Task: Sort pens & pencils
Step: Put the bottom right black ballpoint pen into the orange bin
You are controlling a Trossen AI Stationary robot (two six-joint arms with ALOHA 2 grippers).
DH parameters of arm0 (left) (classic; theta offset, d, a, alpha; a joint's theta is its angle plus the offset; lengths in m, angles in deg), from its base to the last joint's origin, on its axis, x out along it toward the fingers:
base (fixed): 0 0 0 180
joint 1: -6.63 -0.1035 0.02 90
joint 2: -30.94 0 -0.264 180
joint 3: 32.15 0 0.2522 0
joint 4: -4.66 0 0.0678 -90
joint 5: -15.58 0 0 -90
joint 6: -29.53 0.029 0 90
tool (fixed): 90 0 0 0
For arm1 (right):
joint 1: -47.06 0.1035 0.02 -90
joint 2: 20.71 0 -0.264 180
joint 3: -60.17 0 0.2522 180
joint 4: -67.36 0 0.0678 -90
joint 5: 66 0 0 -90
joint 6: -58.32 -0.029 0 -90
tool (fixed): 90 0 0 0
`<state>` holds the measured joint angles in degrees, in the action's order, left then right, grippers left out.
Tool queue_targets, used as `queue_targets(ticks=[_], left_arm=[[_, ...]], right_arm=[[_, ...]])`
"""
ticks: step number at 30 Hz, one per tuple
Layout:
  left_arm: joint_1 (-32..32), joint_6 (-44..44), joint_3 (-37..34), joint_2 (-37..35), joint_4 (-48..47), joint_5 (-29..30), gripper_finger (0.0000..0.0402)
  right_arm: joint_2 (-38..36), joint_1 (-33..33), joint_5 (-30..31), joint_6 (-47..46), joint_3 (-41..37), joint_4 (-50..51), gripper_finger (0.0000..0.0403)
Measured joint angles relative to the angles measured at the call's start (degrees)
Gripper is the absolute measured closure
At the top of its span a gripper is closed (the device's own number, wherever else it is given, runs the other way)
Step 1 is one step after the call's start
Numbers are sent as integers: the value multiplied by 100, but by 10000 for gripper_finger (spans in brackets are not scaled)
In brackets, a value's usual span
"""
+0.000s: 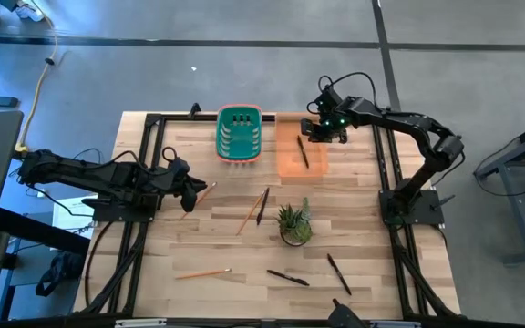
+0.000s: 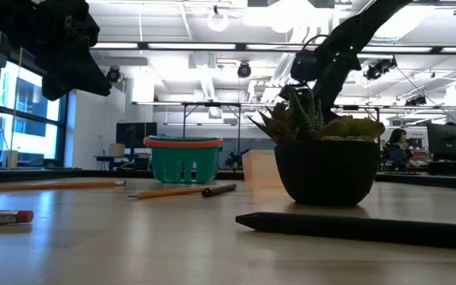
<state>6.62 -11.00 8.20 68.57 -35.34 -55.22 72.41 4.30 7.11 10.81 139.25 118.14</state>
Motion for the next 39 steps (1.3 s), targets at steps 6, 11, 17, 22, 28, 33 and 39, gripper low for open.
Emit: queue_targets(ticks=[6,11,17,22,28,33,39], left_arm=[[0,8,0,-2,-1,0,344],[0,20,0,-2,-2,-6,344],[0,21,0,0,-2,-9,344],[0,100,0,0,-2,-9,344],[0,109,0,-2,-2,-9,344],[0,127,0,-1,-2,-9,344],[0,127,0,0,-2,-9,344]], right_arm=[[-2,0,0,4,0,0,345],[-2,0,0,4,0,-2,345],[-2,0,0,6,0,-2,345],[-2,0,0,4,0,-1,345],[-4,0,0,9,0,-2,345],[-4,0,0,32,0,-2,345],[-4,0,0,61,0,-4,345]])
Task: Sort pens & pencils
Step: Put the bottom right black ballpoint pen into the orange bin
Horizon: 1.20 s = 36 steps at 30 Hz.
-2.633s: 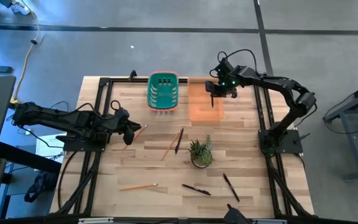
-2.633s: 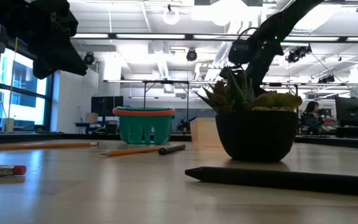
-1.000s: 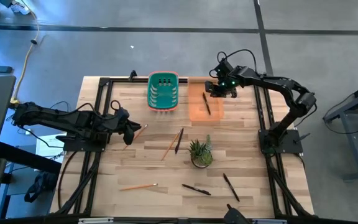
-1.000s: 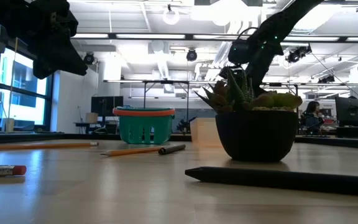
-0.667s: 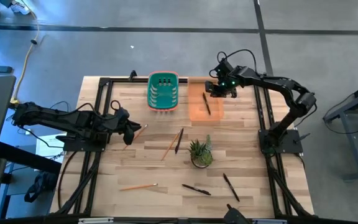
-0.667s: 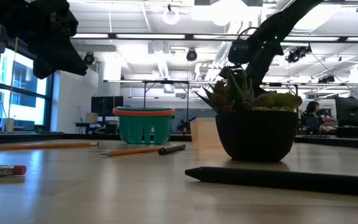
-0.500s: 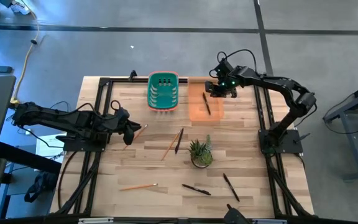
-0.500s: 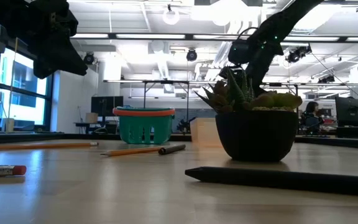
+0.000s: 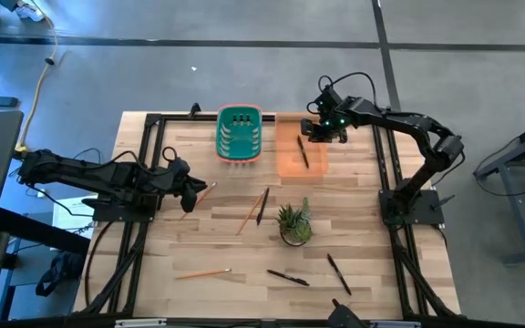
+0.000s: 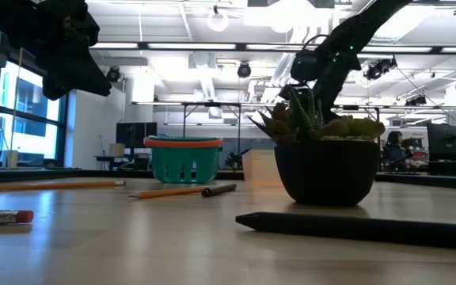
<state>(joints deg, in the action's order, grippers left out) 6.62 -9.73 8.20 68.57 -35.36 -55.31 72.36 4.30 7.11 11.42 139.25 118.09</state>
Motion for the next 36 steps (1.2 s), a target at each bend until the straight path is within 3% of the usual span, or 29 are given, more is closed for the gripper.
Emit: queue_targets(ticks=[15,21,27,36], left_arm=[[0,0,0,0,2,-2,344],[0,-2,0,0,4,-128,344],[0,160,0,0,0,-207,344],[0,490,0,0,-2,-372,344]], right_arm=[[-358,327,-278,139,0,-151,345],[-782,625,-305,238,0,371,345],[-1511,1197,391,-5,0,1545,345],[-2556,2742,1307,-1542,0,2244,346]])
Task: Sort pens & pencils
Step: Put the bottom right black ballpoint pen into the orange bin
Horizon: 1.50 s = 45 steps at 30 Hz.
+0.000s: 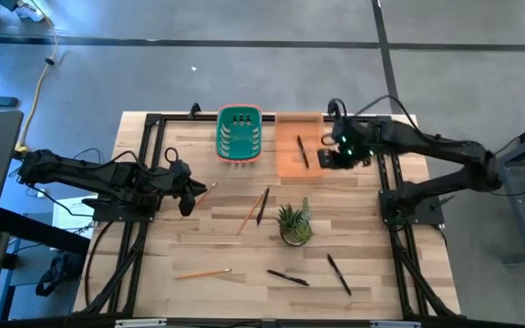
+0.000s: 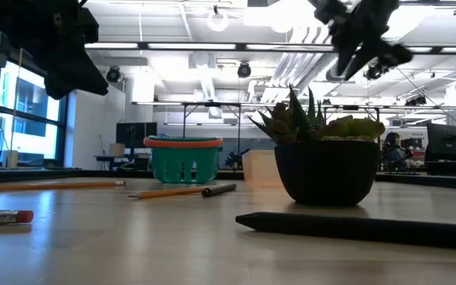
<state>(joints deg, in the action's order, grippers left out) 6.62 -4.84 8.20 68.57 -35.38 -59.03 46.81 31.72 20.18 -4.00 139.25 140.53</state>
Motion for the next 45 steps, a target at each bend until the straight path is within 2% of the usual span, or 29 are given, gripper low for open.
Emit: queue_targets(ticks=[5,15,20,27,31,36,45], left_arm=[[2,-74,0,0,100,-161,344],[2,-213,0,2,321,-299,344],[2,-383,0,2,298,-304,344],[2,-402,0,2,256,-299,344],[2,-402,0,2,258,-233,344],[2,-381,0,2,256,-231,344],[2,-372,0,2,258,-229,344]], right_arm=[[-190,1186,260,-851,0,411,346],[-96,3291,727,-2015,0,462,346],[185,4402,1063,-2802,-2,491,346],[861,5620,1128,-3994,-2,436,346],[1264,6062,1150,-4590,-8,330,346],[1716,6381,1168,-5103,-150,-473,346],[2330,6464,1167,-5448,-157,-913,345]])
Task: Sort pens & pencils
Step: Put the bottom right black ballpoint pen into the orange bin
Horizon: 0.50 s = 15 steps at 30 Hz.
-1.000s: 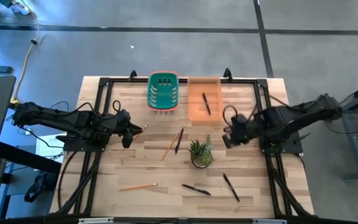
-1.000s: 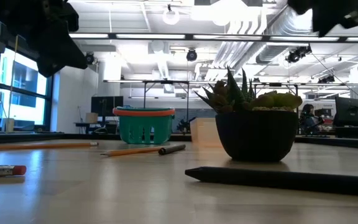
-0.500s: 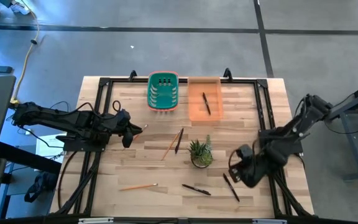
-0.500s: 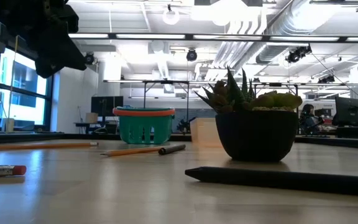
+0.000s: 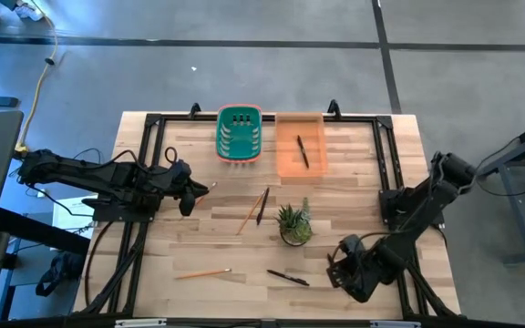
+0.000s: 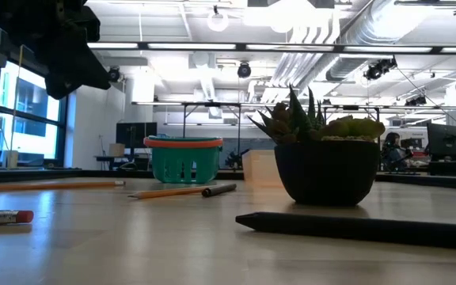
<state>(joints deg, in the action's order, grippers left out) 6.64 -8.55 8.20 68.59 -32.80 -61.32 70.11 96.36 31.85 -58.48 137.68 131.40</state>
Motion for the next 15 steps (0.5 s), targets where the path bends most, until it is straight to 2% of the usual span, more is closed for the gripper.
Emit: queue_targets(ticks=[15], left_arm=[[0,-105,0,0,2,0,344]], right_arm=[[439,0,-107,-193,0,-103,345]])
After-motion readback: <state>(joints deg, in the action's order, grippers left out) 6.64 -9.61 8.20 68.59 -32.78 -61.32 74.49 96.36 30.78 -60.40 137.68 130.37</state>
